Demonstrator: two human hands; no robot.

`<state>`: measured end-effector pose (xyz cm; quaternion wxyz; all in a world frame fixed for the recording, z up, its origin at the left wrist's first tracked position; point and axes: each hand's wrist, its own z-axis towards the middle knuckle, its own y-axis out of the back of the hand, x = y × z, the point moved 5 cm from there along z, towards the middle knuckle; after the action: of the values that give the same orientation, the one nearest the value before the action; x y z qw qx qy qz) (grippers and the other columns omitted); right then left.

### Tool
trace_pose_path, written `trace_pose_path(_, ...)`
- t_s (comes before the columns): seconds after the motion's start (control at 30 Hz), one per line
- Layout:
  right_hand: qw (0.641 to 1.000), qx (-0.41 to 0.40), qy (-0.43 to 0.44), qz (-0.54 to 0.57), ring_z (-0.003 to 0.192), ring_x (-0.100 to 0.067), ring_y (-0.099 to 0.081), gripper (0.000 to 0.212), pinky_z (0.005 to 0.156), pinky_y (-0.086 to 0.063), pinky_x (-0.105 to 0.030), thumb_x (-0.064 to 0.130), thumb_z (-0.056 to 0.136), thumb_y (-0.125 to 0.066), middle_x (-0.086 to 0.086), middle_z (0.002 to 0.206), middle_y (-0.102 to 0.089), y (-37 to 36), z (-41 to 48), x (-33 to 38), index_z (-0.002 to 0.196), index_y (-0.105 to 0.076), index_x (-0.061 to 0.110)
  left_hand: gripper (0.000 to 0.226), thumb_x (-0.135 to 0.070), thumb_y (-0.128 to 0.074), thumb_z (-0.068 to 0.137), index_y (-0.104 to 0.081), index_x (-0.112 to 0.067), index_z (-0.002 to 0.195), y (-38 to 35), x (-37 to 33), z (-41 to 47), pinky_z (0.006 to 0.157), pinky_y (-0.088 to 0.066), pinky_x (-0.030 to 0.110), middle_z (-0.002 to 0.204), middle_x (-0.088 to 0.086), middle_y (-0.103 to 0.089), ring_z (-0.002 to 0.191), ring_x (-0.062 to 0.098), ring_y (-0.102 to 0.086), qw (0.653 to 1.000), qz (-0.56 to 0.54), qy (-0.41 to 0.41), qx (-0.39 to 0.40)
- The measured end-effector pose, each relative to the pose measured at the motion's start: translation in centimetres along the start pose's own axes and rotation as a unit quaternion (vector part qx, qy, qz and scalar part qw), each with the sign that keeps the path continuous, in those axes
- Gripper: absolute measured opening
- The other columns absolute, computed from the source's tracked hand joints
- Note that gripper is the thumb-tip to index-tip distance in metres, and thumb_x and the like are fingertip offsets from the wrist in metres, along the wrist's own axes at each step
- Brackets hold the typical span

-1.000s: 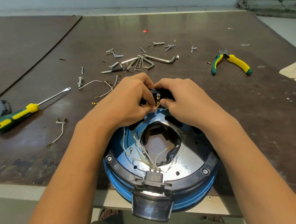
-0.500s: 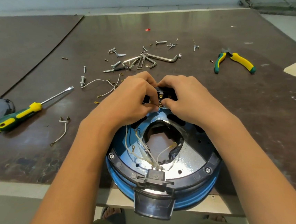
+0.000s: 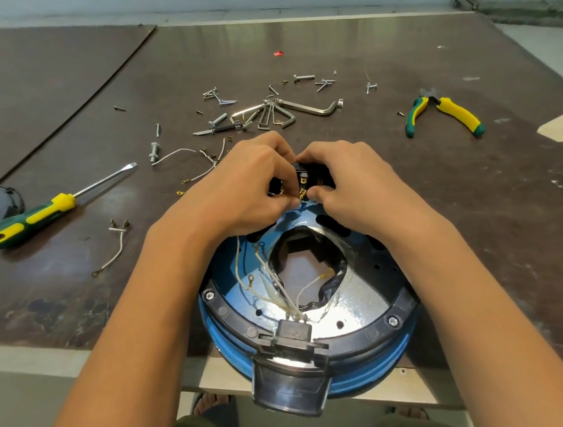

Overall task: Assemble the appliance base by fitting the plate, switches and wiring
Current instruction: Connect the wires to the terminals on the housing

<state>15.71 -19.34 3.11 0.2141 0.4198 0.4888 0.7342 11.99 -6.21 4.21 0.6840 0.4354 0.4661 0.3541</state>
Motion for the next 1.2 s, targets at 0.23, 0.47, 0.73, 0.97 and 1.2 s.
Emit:
trace_pose_path(0.23, 1.0, -0.002, 0.004, 0.008, 0.119, -0.024, -0.056, 0.046, 0.093, -0.05, -0.044, 0.024, 0.087, -0.075, 0.0, 0.126, -0.065, 0.23, 0.1, 0.08, 0.131, -0.061, 0.027, 0.005, -0.026, -0.076, 0.084, -0.075, -0.022, 0.082, -0.24, -0.11, 0.11, 0.086, -0.045, 0.034, 0.114, -0.001, -0.046, 0.102, 0.019, -0.052, 1.0, 0.004, -0.001, 0.028)
trace_pose_path(0.47, 1.0, -0.007, 0.003, 0.014, 0.119, -0.025, -0.055, 0.043, 0.091, -0.051, -0.043, 0.021, 0.086, -0.075, -0.002, 0.125, -0.064, 0.23, 0.29, 0.0, 0.128, -0.063, 0.025, 0.009, -0.026, -0.075, 0.084, -0.07, -0.025, 0.076, -0.37, -0.19, 0.21, 0.083, -0.041, 0.029, 0.11, -0.003, -0.039, 0.098, 0.018, -0.048, 0.999, 0.013, 0.012, 0.034)
trace_pose_path(0.73, 1.0, -0.011, 0.004, 0.001, 0.119, -0.025, -0.054, 0.039, 0.081, -0.044, -0.036, 0.022, 0.091, -0.07, -0.001, 0.126, -0.062, 0.15, 0.28, 0.04, 0.128, -0.061, 0.027, 0.013, -0.027, -0.074, 0.085, -0.067, -0.026, 0.074, -0.39, -0.28, 0.28, 0.079, -0.035, 0.025, 0.11, -0.001, -0.039, 0.096, 0.015, -0.046, 0.999, 0.016, 0.019, 0.038)
trace_pose_path(0.97, 1.0, -0.008, 0.019, -0.018, 0.117, -0.028, -0.056, 0.035, 0.084, -0.049, -0.039, 0.021, 0.092, -0.066, -0.004, 0.122, -0.064, 0.18, 0.08, 0.47, 0.127, -0.061, 0.024, 0.012, -0.024, -0.076, 0.084, -0.069, -0.019, 0.076, -0.43, -0.32, 0.38, 0.083, -0.044, 0.035, 0.108, -0.005, -0.043, 0.095, 0.018, -0.05, 1.0, 0.009, 0.015, 0.006)
trace_pose_path(1.2, 0.998, -0.018, 0.053, -0.002, 0.106, -0.027, -0.057, 0.029, 0.08, -0.051, -0.039, 0.024, 0.089, -0.065, -0.006, 0.11, -0.066, 0.35, -0.16, 0.75, 0.118, -0.067, 0.022, 0.017, -0.027, -0.079, 0.082, -0.067, -0.016, 0.081, -0.16, -0.25, 0.36, 0.086, -0.045, 0.032, 0.111, 0.0, -0.052, 0.098, 0.017, -0.053, 1.0, -0.007, 0.014, -0.013)
